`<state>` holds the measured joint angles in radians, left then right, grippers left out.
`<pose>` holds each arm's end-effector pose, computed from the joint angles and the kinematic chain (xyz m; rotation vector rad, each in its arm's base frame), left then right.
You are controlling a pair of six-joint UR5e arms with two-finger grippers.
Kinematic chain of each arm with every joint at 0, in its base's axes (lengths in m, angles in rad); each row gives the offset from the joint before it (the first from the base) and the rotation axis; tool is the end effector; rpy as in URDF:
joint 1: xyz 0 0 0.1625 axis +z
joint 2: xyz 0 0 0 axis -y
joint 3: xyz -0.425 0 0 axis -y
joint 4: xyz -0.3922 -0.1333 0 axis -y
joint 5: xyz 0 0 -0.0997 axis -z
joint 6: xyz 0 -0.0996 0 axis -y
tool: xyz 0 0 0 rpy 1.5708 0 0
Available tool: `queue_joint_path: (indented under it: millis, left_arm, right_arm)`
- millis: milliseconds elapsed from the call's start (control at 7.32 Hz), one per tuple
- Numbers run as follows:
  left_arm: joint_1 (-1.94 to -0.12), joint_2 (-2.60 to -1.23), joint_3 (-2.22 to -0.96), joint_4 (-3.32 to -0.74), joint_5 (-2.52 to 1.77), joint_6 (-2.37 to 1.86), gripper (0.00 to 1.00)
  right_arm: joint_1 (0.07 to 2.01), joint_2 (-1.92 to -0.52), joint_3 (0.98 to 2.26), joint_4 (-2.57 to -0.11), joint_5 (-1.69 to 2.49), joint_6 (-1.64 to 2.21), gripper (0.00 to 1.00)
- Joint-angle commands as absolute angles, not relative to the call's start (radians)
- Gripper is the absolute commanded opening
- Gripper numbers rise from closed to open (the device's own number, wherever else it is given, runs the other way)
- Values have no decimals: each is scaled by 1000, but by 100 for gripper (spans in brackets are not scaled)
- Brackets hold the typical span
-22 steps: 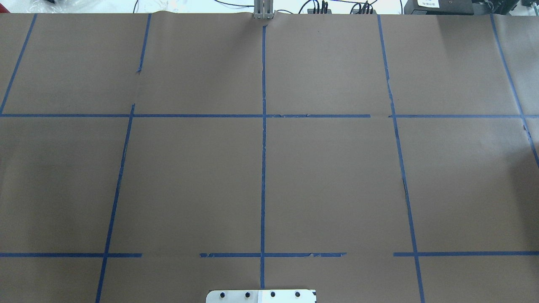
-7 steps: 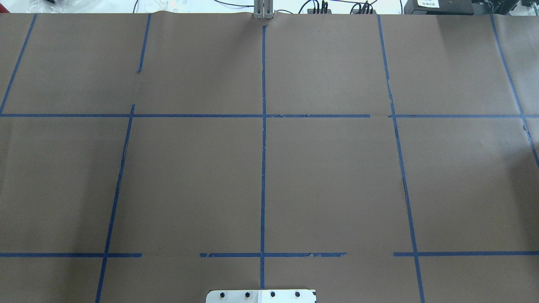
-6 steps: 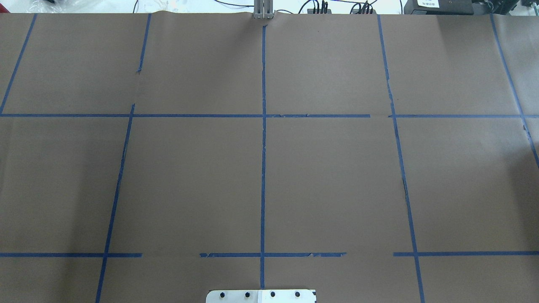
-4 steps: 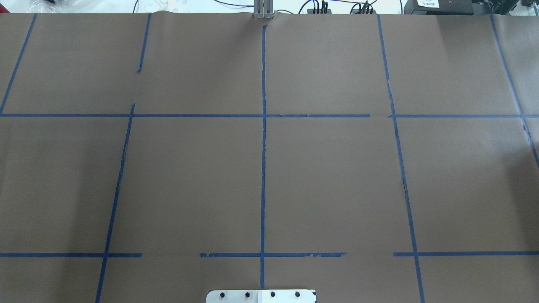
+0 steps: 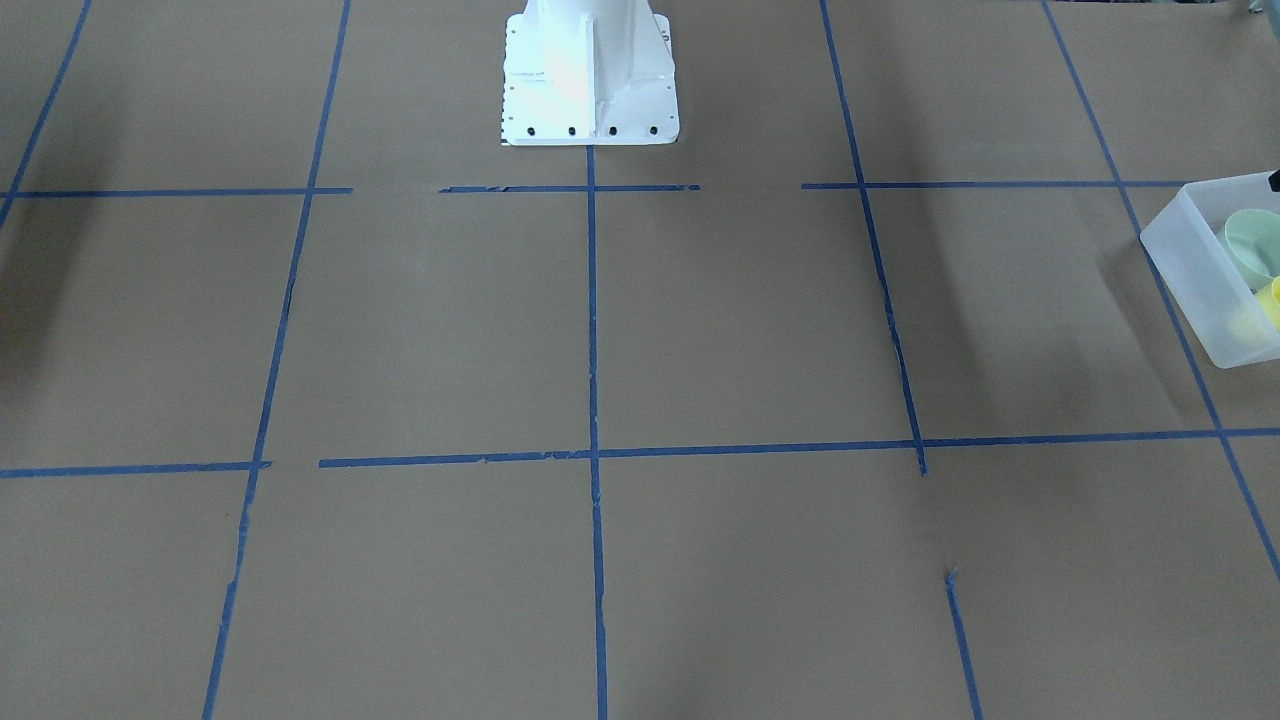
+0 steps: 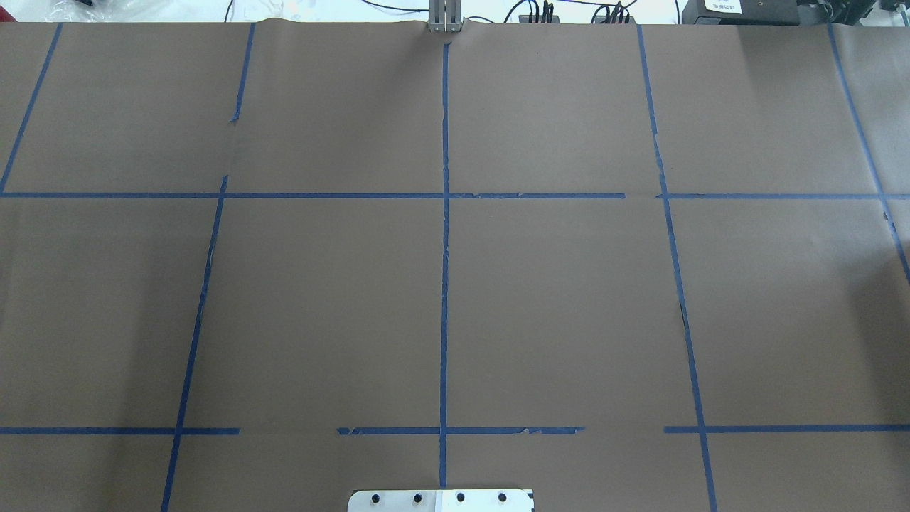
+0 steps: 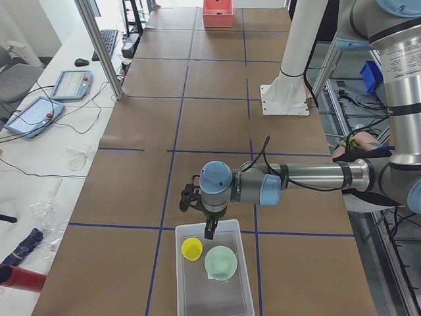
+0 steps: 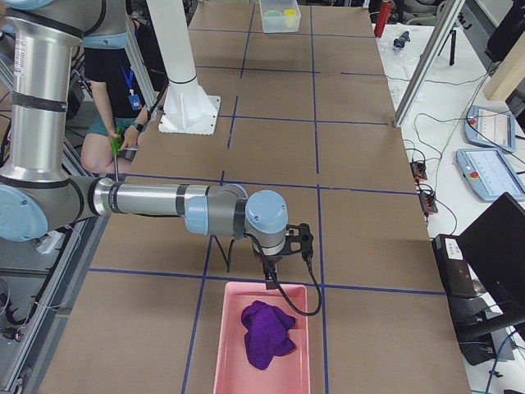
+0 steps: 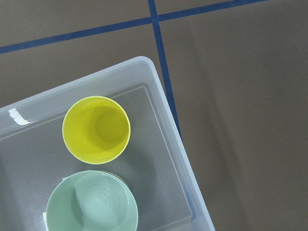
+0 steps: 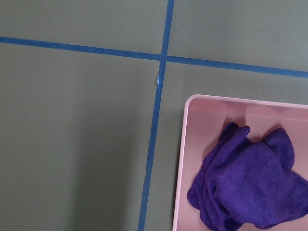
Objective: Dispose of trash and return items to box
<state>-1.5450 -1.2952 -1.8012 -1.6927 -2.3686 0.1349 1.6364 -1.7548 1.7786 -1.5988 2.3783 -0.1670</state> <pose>-0.0522 -0.3824 0.6509 0.1161 0.7934 0.1826 0.0883 -0.4088 0.6403 0.0898 -0.8028 -0.0941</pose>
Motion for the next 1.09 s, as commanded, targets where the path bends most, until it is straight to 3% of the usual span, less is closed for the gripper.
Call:
queue_joint_path:
  millis: [0, 957]
  left_arm:
    - [-1549, -1298, -1816, -1697, -2372, 135, 100]
    - [-1549, -1296, -1812, -1698, -2372, 135, 100]
  right_arm:
    - [1620, -1756, 1776, -1598, 2379, -167, 100]
    - [1598, -1759, 1772, -1594, 2379, -163, 100]
